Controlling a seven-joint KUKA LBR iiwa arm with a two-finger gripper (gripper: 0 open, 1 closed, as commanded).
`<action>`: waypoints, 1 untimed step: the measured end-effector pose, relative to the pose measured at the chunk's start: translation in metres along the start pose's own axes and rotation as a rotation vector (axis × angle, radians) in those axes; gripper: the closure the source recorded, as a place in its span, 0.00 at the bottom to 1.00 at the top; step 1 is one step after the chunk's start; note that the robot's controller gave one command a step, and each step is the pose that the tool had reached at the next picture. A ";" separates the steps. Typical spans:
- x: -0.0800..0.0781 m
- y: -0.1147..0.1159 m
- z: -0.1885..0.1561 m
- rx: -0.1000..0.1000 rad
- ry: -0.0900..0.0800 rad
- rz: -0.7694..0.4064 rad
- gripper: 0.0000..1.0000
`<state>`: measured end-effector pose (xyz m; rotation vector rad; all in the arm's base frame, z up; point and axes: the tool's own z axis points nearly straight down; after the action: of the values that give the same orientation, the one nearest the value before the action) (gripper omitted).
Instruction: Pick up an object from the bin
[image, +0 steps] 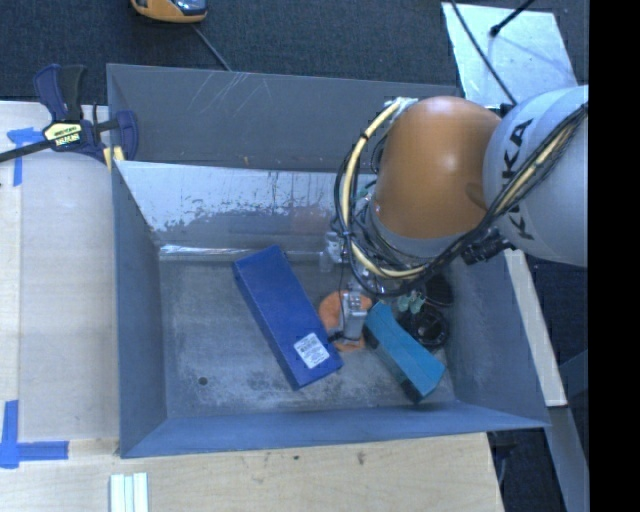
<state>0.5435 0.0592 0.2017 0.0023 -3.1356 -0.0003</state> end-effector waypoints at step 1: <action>-0.002 0.000 -0.005 0.000 -0.009 0.001 0.00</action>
Offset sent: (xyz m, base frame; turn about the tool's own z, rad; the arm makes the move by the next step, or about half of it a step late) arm 0.0148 -0.0200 -0.0598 0.2139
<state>0.5452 0.0589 0.2063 0.0000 -3.1443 -0.0011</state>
